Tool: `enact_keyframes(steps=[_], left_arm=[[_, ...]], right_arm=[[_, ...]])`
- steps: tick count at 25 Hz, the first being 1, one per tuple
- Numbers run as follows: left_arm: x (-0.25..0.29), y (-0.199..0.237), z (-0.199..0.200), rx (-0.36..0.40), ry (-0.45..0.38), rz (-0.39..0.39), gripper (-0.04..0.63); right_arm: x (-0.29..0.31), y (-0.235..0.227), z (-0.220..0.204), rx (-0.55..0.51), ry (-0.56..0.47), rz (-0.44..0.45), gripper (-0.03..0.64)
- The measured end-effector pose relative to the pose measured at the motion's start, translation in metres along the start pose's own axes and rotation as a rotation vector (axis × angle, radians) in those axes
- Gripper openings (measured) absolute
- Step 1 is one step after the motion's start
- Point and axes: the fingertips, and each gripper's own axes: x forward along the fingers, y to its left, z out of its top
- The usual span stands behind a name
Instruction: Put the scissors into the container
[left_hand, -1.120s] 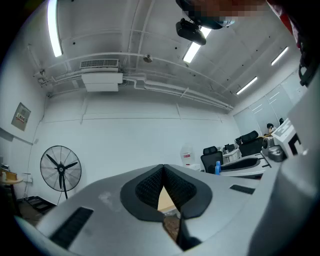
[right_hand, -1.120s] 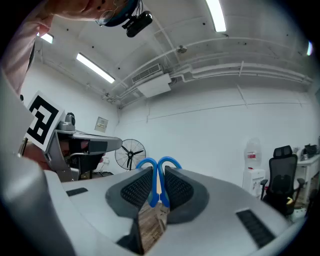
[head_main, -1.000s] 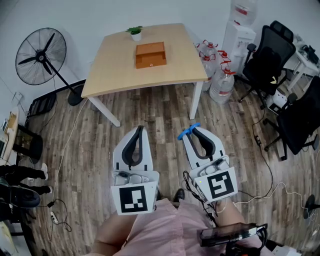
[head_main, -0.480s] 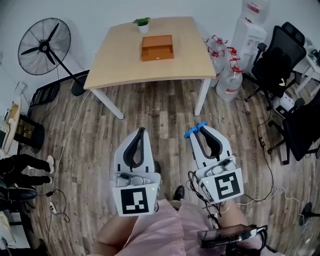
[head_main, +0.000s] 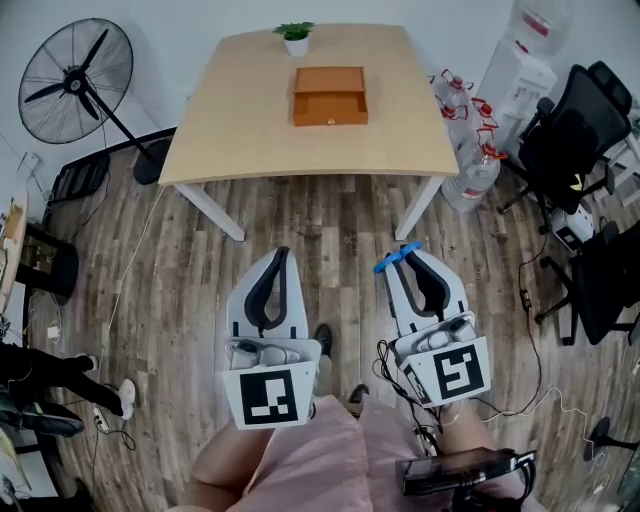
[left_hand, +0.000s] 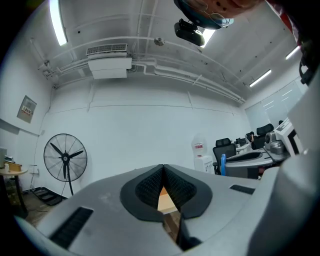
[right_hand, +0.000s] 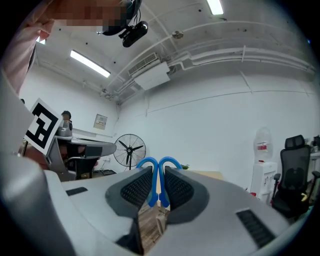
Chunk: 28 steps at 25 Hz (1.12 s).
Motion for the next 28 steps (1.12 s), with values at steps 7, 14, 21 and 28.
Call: enact_keyframes(steps=[7, 14, 21, 28], left_arm=[[0.084, 0.056, 0.015, 0.012, -0.052, -0.022, 0.005], [0.136, 0.092, 0.021, 0.02, -0.09, -0.054, 0.005], [0.174, 0.088, 0.004, 0.002, -0.059, -0.105, 0.005], [0.222, 0.07, -0.015, 0.005, -0.007, -0.134, 0.005]], right_arm=[[0.096, -0.02, 0.025, -0.031, -0.043, -0.023, 0.078], [0.157, -0.03, 0.043, -0.062, -0.08, -0.053, 0.078], [0.181, -0.052, 0.037, -0.065, -0.057, -0.083, 0.078], [0.2, -0.093, 0.015, -0.029, -0.017, -0.102, 0.078]])
